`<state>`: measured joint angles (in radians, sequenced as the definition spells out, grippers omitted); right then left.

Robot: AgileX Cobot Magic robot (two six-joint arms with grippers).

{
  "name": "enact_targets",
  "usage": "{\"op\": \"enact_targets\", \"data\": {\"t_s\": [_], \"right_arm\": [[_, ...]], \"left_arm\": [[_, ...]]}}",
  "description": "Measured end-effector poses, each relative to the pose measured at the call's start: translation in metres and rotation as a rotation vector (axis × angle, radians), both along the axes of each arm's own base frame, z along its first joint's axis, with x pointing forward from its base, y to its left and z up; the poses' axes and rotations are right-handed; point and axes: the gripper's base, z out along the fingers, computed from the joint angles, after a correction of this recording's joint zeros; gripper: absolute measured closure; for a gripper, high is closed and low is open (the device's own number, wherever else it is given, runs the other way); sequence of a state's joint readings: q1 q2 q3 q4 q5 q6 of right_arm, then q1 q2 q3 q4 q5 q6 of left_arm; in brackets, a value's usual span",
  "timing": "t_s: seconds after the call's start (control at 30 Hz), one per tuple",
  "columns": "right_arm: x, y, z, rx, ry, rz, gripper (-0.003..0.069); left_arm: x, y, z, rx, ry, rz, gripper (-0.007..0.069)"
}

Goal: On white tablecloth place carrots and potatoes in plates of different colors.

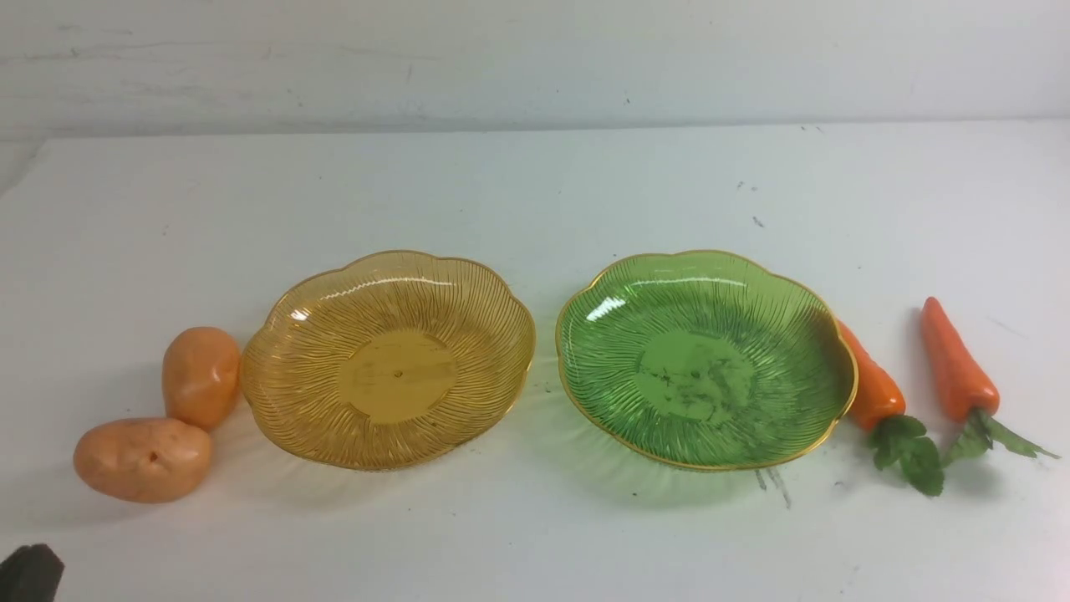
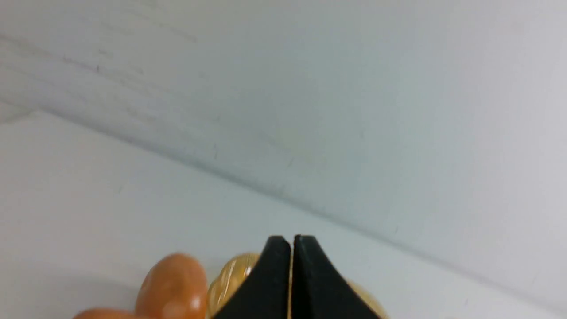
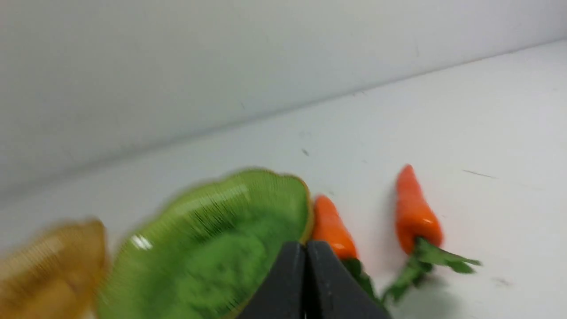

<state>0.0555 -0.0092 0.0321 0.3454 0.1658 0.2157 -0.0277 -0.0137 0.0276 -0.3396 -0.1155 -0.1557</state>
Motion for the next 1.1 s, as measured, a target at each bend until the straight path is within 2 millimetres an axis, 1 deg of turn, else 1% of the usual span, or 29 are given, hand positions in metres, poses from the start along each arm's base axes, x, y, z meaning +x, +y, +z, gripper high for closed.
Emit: {"op": "enact_targets", "data": {"t_s": [0.07, 0.2, 0.27, 0.33, 0.4, 0.43, 0.5, 0.57, 0.6, 0.63, 0.7, 0.77, 0.8, 0.83, 0.87, 0.9, 0.93, 0.97, 1.0, 1.03, 1.1], "right_arm": [[0.0, -0.002, 0.006, 0.195, -0.051, -0.016, 0.0674], [0.0, -0.004, 0.01, 0.352, -0.088, -0.031, 0.0674], [0.0, -0.005, 0.01, 0.367, -0.095, -0.034, 0.0674], [0.0, -0.005, 0.011, 0.365, -0.101, -0.036, 0.0674], [0.0, -0.006, 0.012, 0.366, -0.116, -0.043, 0.0674], [-0.001, -0.006, 0.013, 0.37, -0.123, -0.046, 0.0674], [-0.001, -0.007, 0.014, 0.389, -0.138, -0.053, 0.0674], [-0.002, -0.007, 0.019, 0.395, -0.145, -0.045, 0.0674], [-0.003, -0.006, 0.025, 0.383, -0.151, -0.034, 0.0674], [-0.004, -0.005, 0.034, 0.355, -0.161, -0.02, 0.0674], [-0.009, -0.003, 0.051, 0.291, -0.181, 0.004, 0.0674], [-0.016, 0.001, 0.079, 0.188, -0.195, 0.037, 0.0674], [-0.017, 0.002, 0.088, 0.142, -0.183, 0.047, 0.0674], [-0.018, 0.004, 0.098, 0.09, -0.156, 0.061, 0.0674], [-0.017, 0.005, 0.101, 0.057, -0.123, 0.074, 0.0674], [-0.015, 0.007, 0.109, 0.01, -0.078, 0.088, 0.0674], [-0.009, 0.009, 0.115, -0.033, -0.011, 0.102, 0.0674], [-0.002, 0.011, 0.122, -0.083, 0.067, 0.12, 0.0674], [0.006, 0.012, 0.128, -0.141, 0.153, 0.14, 0.0674], [0.017, 0.013, 0.129, -0.176, 0.239, 0.156, 0.0674], [0.032, 0.014, 0.133, -0.239, 0.371, 0.186, 0.0674]], "left_arm": [[-0.002, 0.004, 0.009, -0.049, -0.099, 0.033, 0.0627], [-0.007, 0.01, 0.021, -0.093, -0.248, 0.089, 0.0627], [-0.009, 0.011, 0.028, -0.102, -0.282, 0.094, 0.0627], [-0.012, 0.01, 0.04, -0.104, -0.297, 0.082, 0.0627], [-0.017, 0.008, 0.06, -0.104, -0.305, 0.05, 0.0627], [-0.02, 0.006, 0.067, -0.1, -0.298, 0.035, 0.0627], [-0.023, 0.002, 0.085, -0.075, -0.253, -0.007, 0.0627], [-0.022, -0.004, 0.097, -0.024, -0.146, -0.057, 0.0627], [-0.022, -0.006, 0.101, -0.003, -0.109, -0.075, 0.0627], [-0.021, -0.007, 0.106, 0.017, -0.081, -0.086, 0.0627], [-0.015, -0.013, 0.112, 0.068, 0.059, -0.142, 0.0627], [-0.004, -0.019, 0.112, 0.121, 0.243, -0.207, 0.0627], [0.003, -0.022, 0.113, 0.136, 0.33, -0.237, 0.0627], [0.005, -0.024, 0.112, 0.152, 0.395, -0.265, 0.0627], [0.009, -0.025, 0.111, 0.161, 0.454, -0.285, 0.0627], [0.018, -0.027, 0.109, 0.177, 0.543, -0.312, 0.0627], [0.025, -0.028, 0.106, 0.2, 0.635, -0.342, 0.0627], [0.036, -0.029, 0.1, 0.224, 0.736, -0.368, 0.0627], [0.042, -0.029, 0.094, 0.245, 0.81, -0.388, 0.0627], [0.046, -0.029, 0.09, 0.255, 0.85, -0.398, 0.0627], [0.056, -0.029, 0.081, 0.279, 0.943, -0.421, 0.0627]]}}
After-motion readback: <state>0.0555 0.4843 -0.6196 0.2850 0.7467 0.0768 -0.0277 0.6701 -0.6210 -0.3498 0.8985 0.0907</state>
